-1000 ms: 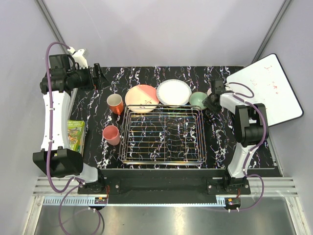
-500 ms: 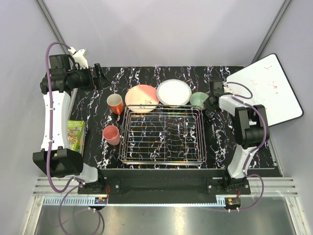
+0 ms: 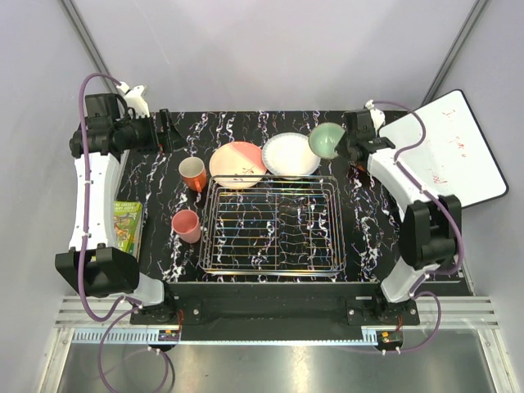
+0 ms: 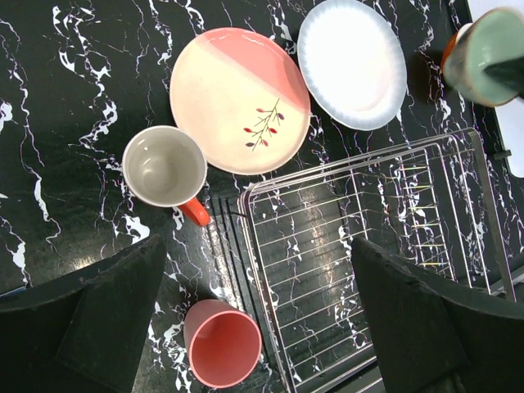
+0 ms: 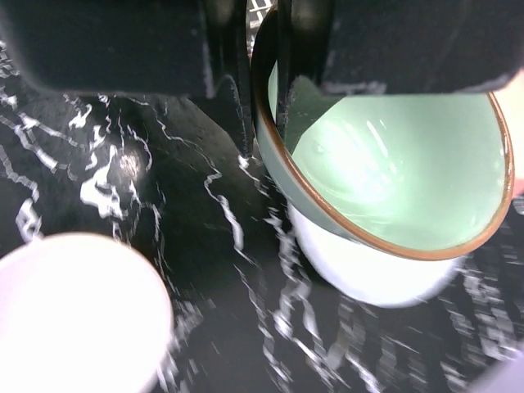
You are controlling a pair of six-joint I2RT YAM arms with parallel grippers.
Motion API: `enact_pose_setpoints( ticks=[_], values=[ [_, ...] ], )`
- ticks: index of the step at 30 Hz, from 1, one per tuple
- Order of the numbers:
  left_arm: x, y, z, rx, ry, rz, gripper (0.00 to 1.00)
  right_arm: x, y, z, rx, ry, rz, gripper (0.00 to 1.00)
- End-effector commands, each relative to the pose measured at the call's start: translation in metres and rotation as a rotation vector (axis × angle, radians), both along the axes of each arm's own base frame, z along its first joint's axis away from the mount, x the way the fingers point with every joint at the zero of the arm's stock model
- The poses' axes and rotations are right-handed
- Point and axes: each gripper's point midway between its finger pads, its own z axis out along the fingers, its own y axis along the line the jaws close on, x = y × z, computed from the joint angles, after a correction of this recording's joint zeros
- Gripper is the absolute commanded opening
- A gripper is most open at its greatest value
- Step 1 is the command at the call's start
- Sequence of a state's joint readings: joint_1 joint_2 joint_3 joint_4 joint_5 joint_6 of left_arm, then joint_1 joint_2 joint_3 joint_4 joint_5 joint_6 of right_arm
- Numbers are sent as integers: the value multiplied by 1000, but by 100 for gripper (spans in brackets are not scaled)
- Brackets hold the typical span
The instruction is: Load the mixed dishes into the dish rack
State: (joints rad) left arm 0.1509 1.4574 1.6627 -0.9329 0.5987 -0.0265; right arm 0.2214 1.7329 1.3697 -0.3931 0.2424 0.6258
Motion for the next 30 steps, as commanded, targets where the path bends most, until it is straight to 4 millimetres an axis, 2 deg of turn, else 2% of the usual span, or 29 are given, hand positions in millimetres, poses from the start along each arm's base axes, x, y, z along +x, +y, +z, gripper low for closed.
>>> enact_pose_setpoints(
  ticks=[1,2,3,4,5,6,7,8,9,10,12,14,15,17,18,21,30],
  values=[
    [-2,-2,17,3,-79,-24,99,-8,-8,118,-139,-257,-9,0],
    [-2,-2,18,2,-81,-26,99,-17,3,126,-172,-266,17,0],
    [-1,-2,17,0,-79,-26,99,-26,3,136,-228,-273,27,0],
    [-1,-2,16,-2,-76,-27,99,-37,-8,141,-329,-249,-23,0],
    [0,-2,17,-4,-78,-27,99,-50,11,143,-392,-244,14,0],
    [0,-3,16,-6,-75,-29,99,-61,7,143,-501,-213,19,0],
    [0,-3,17,-6,-79,-29,99,-72,-4,149,-623,-208,-53,0],
    [0,-3,17,-8,-77,-29,99,-83,6,148,-702,-194,-25,0],
    [0,-4,18,-9,-81,-32,99,-94,4,144,-777,-151,-21,0],
    [0,-4,18,-10,-82,-33,99,-103,-4,147,-845,-136,-62,0],
    [-1,-4,18,-9,-83,-34,99,-120,-4,136,-908,-79,-54,0],
    [-2,-4,19,-7,-88,-37,99,-128,-6,131,-919,-69,-98,0],
    [-2,-4,20,-4,-90,-35,99,-139,-14,129,-981,-21,-89,0],
    [-3,-4,21,-2,-95,-37,99,-144,-16,125,-972,-16,-137,0],
    [-4,-5,21,-3,-95,-39,99,-154,-25,124,-1031,37,-122,0],
    [-4,-5,23,-2,-101,-39,99,-164,-27,119,-1075,76,-126,0],
    [-7,-7,27,-14,-107,-42,99,-179,-11,81,-1120,155,-43,0]
  ],
)
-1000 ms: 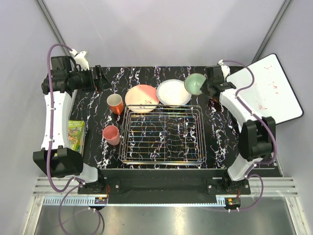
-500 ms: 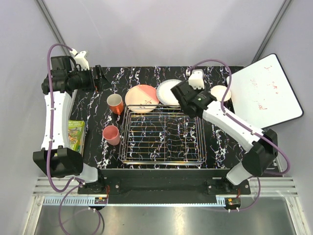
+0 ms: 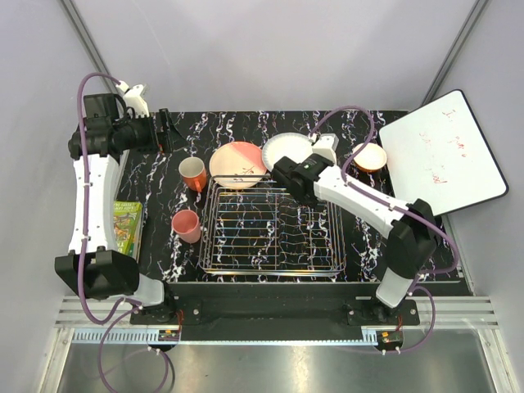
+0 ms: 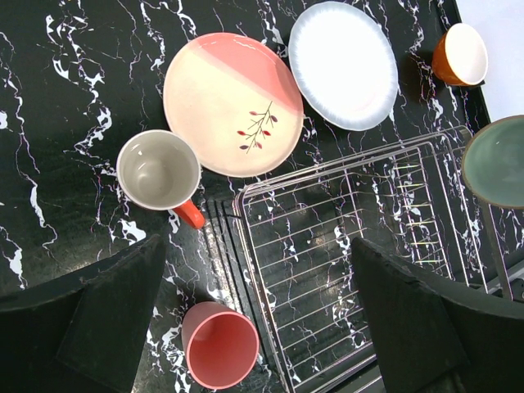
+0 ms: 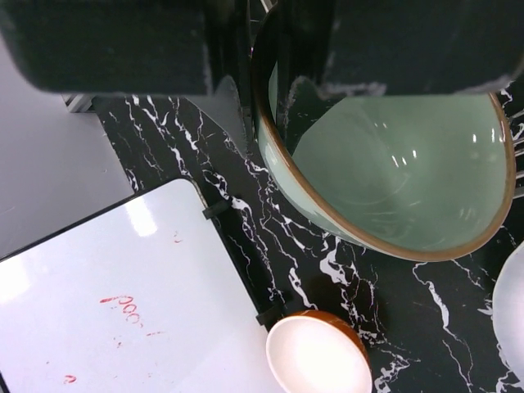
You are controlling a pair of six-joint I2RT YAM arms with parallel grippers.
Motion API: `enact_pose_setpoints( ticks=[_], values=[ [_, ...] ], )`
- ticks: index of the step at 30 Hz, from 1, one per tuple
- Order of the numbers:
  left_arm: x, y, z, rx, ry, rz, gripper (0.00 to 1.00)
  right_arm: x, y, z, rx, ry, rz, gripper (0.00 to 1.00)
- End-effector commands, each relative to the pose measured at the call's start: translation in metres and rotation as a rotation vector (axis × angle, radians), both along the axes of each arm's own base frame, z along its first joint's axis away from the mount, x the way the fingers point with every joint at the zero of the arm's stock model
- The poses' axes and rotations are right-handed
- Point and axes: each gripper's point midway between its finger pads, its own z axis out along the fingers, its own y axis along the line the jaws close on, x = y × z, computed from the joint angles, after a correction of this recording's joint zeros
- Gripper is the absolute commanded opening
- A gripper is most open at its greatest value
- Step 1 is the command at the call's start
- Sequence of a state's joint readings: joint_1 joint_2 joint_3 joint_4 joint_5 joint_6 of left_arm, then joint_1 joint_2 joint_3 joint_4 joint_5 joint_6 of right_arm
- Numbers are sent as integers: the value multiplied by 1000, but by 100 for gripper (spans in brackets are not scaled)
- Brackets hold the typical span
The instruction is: Load the mixed dishes into the dish rack
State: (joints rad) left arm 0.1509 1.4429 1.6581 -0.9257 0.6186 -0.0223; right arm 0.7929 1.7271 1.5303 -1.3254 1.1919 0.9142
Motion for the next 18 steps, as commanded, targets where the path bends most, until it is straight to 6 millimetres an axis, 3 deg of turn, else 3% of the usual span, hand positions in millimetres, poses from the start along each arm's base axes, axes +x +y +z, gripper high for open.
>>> enact_pose_setpoints(
  ticks=[1,10,18],
  values=[
    [-5,-4,21,-6,-85,-26,99,-31,-29,13,-220,100,0,0],
    [-5,-4,21,-5,-87,-28,99,-43,-30,-17,-271,179,6,0],
    [-8,-4,15,-5,-73,-30,99,-41,-14,-35,-309,221,28,0]
  ],
)
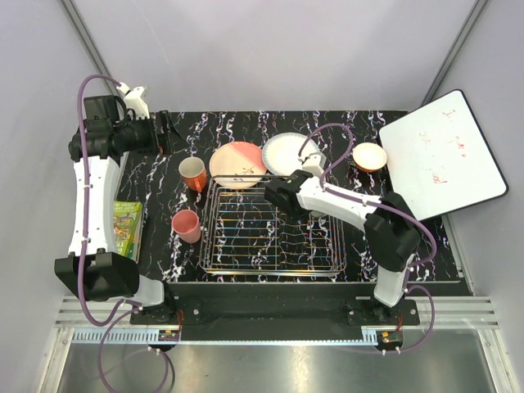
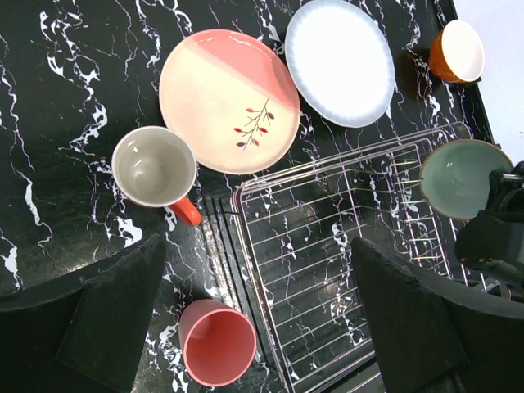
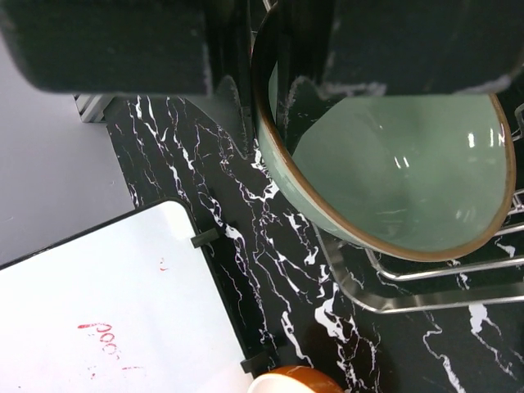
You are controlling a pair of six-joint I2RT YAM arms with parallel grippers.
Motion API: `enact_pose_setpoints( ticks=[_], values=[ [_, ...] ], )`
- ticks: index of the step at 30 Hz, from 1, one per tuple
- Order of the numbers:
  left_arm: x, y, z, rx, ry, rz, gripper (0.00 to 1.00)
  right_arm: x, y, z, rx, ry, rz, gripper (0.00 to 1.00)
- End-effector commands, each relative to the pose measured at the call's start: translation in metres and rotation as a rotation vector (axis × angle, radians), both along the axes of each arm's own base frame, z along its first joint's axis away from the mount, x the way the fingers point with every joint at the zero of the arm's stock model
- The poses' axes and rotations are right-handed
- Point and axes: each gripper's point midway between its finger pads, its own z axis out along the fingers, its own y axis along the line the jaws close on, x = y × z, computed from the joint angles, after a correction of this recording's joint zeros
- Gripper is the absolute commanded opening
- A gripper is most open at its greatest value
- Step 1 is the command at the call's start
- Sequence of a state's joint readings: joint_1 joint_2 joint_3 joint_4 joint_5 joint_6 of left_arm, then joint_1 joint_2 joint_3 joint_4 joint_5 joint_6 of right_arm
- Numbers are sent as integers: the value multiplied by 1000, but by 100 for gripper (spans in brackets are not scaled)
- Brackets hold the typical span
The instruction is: Load the mixed dishes into the dish rack
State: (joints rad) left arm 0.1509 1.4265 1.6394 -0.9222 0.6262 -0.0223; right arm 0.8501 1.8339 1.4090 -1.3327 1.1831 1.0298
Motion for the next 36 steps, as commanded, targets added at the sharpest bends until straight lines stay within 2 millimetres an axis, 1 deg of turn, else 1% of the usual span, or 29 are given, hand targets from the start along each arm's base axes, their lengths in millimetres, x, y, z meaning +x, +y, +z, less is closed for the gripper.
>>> enact_pose_setpoints(
  ticks=[1,3,4,5,7,8,10,11,12,13,14,15,18,19,20,22,23,24,25,26,27,28,29,30,31,33,34,35,36],
  values=[
    [-2,-2,14,0,-71,-21,99,-24,-22,19,-231,140,20,0],
    [-3,-2,13,5,-70,-23,99,-25,-18,15,-233,146,25,1],
    [-3,-1,13,7,-71,-20,99,-26,-16,11,-242,155,27,3],
    [-3,-1,13,9,-71,-18,99,-26,-14,10,-242,158,30,10],
    [-3,-1,14,10,-74,-17,99,-26,-11,10,-237,154,36,20],
    [-3,-1,14,10,-74,-17,99,-26,-10,11,-224,149,35,38],
    [-2,0,14,11,-75,-15,99,-26,-8,17,-201,129,38,48],
    [-2,0,13,9,-73,-16,99,-25,-7,21,-187,119,38,55],
    [-2,-1,14,8,-76,-20,99,-25,-6,24,-176,110,40,75],
    [-2,-1,15,7,-81,-21,99,-25,-7,28,-163,101,40,82],
    [-2,-1,14,6,-76,-23,99,-25,-6,32,-145,90,39,86],
    [-2,-2,15,5,-79,-24,99,-24,-5,36,-130,79,39,92],
    [-2,-1,15,7,-81,-21,99,-24,-4,59,-38,10,36,95],
    [-1,-1,14,8,-79,-20,99,-23,-5,78,19,-50,36,95],
    [-2,-1,14,10,-79,-18,99,-22,-6,88,52,-87,32,95],
    [-2,0,13,12,-77,-16,99,-19,-12,119,155,-206,6,95],
    [-2,0,14,11,-80,-17,99,-19,-14,127,197,-237,-10,95],
    [-2,0,14,12,-78,-15,99,-16,-29,136,235,-267,-61,95],
    [-2,0,14,13,-80,-14,99,-10,-29,139,308,-288,-87,95],
    [-2,0,15,13,-81,-14,99,-5,-36,138,346,-296,-122,96],
    [-2,1,15,14,-81,-12,99,-5,-46,141,384,-289,-133,96],
    [-2,0,16,15,-87,-13,99,9,-54,124,494,-289,-199,96],
    [-3,1,17,19,-88,-8,99,15,-59,118,549,-286,-214,96],
    [-3,1,18,21,-91,-7,99,16,-66,117,612,-287,-211,96],
    [-3,2,17,36,-100,-16,99,31,-78,90,742,-265,-270,96],
    [-4,2,17,39,-100,-16,99,41,-90,71,872,-272,-323,95],
    [-4,2,17,39,-100,-16,99,48,-87,53,961,-243,-340,94],
    [-4,2,18,39,-103,-17,99,54,-104,46,986,-261,-396,93],
    [-5,2,19,40,-109,-18,99,61,-105,31,997,-239,-429,93]
  ],
)
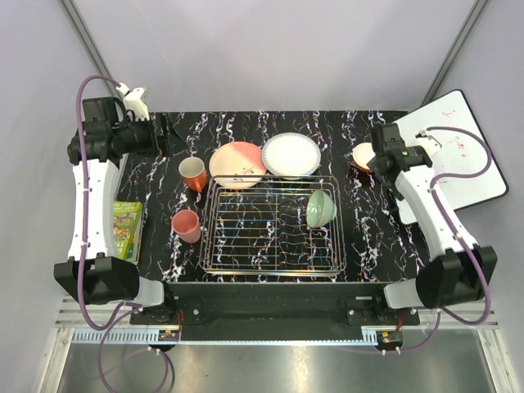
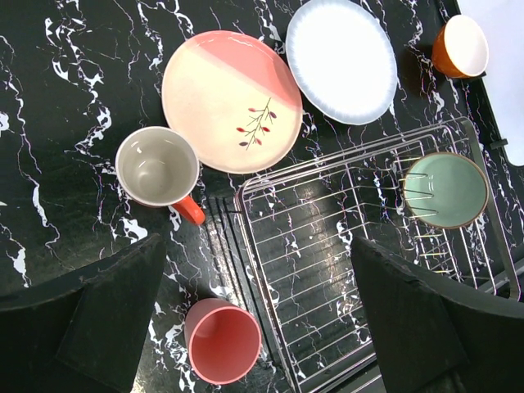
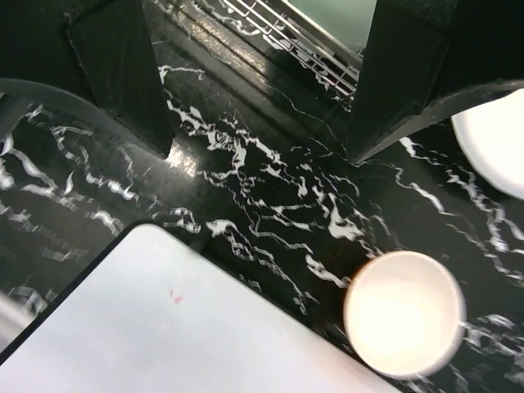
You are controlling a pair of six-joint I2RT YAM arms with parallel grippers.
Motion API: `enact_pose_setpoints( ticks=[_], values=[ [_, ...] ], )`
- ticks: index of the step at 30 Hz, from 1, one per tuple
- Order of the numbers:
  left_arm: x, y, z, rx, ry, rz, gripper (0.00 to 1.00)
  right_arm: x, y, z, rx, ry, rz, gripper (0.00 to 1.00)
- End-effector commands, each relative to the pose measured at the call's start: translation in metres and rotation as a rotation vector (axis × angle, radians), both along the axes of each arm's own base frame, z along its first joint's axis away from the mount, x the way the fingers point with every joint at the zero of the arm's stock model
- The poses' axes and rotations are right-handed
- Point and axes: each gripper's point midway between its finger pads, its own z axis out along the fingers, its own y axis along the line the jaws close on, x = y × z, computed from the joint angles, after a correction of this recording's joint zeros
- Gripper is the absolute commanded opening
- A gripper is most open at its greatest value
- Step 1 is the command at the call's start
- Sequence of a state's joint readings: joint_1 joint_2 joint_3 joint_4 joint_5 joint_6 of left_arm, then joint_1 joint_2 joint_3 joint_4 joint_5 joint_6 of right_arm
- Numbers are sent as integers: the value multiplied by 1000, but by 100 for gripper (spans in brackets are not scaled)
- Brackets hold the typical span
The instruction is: Load the mixed dishes into the dish rack
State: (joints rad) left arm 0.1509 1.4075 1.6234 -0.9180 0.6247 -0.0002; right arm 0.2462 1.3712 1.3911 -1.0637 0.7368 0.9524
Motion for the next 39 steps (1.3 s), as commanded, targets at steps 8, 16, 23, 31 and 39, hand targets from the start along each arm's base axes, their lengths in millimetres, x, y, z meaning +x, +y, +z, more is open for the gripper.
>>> enact_pose_setpoints(
  ticks=[8,16,23,31,39],
  values=[
    [-3,4,15,34,-85,-1,99,104,30,-67,359,-12,52,91],
    [-5,9,9,56,-73,24,99,135,12,-112,356,27,-36,90],
    [-5,9,-7,60,-34,17,99,139,1,-144,322,91,-66,88],
    [-5,5,-19,40,-1,-10,99,140,-21,-162,290,106,-121,87],
    [-7,7,-23,55,2,-9,99,138,-24,-167,335,105,-112,84]
  ],
)
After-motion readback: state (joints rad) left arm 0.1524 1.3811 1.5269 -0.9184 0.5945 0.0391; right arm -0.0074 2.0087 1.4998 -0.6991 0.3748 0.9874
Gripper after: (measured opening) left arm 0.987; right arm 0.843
